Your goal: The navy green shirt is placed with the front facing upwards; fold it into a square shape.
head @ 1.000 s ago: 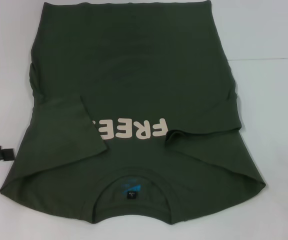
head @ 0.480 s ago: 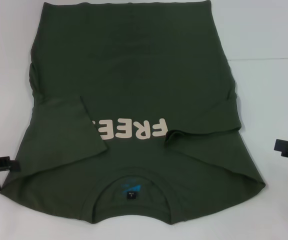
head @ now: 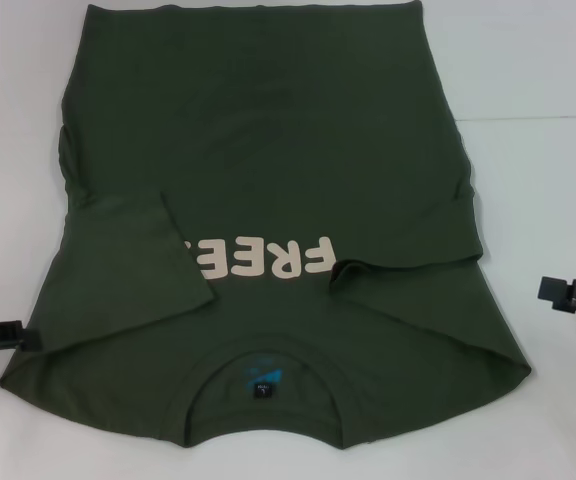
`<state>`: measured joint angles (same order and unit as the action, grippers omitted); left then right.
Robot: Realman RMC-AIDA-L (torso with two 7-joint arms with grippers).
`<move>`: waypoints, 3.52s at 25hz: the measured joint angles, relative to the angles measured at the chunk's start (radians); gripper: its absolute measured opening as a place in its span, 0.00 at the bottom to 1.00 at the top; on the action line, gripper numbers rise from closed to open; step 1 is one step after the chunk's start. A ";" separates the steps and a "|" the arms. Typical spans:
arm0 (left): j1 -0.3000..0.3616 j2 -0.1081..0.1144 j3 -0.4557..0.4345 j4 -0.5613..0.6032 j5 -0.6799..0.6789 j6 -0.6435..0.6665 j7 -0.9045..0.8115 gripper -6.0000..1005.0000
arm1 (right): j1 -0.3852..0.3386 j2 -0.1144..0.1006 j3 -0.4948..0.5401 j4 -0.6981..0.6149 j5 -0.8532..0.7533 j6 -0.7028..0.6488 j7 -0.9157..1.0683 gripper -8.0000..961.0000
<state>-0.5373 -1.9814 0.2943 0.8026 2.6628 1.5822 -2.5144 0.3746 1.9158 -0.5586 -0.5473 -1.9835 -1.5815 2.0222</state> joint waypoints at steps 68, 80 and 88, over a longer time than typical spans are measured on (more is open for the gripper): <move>-0.043 0.006 0.038 -0.042 0.046 -0.029 -0.015 0.93 | 0.020 0.008 -0.009 0.001 -0.003 0.009 -0.002 0.79; -0.076 0.001 0.039 -0.083 0.038 -0.032 -0.011 0.93 | 0.022 0.008 -0.009 0.001 -0.003 0.011 -0.002 0.79; -0.086 -0.004 0.040 -0.092 0.016 -0.039 0.009 0.89 | 0.025 0.009 -0.009 0.001 -0.003 0.011 -0.002 0.79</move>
<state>-0.6235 -1.9856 0.3346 0.7102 2.6789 1.5434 -2.5058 0.3993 1.9247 -0.5675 -0.5461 -1.9864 -1.5706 2.0202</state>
